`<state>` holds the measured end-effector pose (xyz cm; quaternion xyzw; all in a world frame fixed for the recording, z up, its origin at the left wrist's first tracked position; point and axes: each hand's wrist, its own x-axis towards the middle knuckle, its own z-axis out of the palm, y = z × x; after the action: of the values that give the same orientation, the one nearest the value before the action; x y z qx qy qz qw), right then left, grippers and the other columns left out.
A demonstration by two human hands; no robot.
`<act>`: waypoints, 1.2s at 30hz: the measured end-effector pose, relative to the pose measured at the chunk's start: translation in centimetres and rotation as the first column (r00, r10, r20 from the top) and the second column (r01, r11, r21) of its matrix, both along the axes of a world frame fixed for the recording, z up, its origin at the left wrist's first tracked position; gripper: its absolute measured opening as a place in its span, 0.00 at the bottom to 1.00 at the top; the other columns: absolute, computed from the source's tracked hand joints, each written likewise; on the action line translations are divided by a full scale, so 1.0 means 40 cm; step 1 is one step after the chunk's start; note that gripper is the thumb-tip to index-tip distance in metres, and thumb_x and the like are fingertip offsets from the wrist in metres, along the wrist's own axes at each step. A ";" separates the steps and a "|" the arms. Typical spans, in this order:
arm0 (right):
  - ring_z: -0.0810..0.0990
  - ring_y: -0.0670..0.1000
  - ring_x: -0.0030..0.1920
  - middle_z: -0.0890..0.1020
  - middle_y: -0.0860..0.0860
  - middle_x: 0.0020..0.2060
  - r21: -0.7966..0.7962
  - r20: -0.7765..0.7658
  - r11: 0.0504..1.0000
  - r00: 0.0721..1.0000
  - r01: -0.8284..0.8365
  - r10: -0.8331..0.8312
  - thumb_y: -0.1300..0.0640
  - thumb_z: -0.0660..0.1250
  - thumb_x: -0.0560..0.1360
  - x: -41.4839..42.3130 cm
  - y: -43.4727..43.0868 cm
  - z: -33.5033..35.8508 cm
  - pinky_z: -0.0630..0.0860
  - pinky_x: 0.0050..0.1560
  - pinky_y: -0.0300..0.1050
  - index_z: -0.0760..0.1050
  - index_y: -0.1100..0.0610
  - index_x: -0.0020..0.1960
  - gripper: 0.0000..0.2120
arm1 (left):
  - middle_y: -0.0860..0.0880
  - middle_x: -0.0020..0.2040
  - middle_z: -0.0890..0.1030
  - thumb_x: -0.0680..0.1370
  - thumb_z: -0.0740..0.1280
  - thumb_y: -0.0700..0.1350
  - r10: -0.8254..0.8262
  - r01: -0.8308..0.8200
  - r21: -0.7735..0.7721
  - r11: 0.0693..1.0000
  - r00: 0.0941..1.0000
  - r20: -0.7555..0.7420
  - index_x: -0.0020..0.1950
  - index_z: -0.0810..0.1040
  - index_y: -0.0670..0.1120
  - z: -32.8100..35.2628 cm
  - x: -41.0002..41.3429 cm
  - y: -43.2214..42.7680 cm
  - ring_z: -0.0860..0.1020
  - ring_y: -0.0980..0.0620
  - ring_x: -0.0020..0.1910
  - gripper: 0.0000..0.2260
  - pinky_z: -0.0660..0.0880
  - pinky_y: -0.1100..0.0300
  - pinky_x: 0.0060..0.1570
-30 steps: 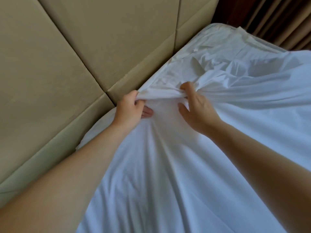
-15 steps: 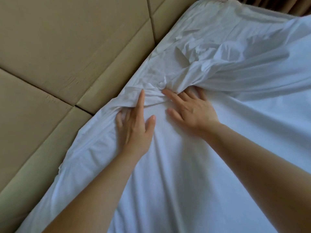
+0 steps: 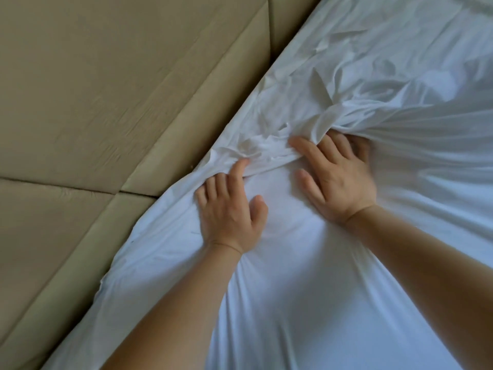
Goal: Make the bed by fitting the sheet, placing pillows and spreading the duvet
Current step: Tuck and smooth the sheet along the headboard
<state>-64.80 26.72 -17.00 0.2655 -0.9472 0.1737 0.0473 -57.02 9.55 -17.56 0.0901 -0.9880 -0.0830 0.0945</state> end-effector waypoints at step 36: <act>0.77 0.61 0.53 0.79 0.58 0.51 0.265 0.252 0.954 0.945 0.141 -0.209 0.55 0.58 0.79 -0.001 -0.161 0.229 0.62 0.42 0.46 0.69 0.56 0.59 0.10 | 0.47 0.46 0.78 0.71 0.61 0.54 -0.123 0.099 0.597 0.796 0.992 0.000 0.64 0.67 0.44 0.089 -0.008 -0.048 0.76 0.47 0.45 0.25 0.69 0.55 0.46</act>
<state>-64.83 20.29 -7.84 0.1565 -0.9784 0.0867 -0.1036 -57.32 7.64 -13.99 0.0588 -0.9171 -0.3926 0.0373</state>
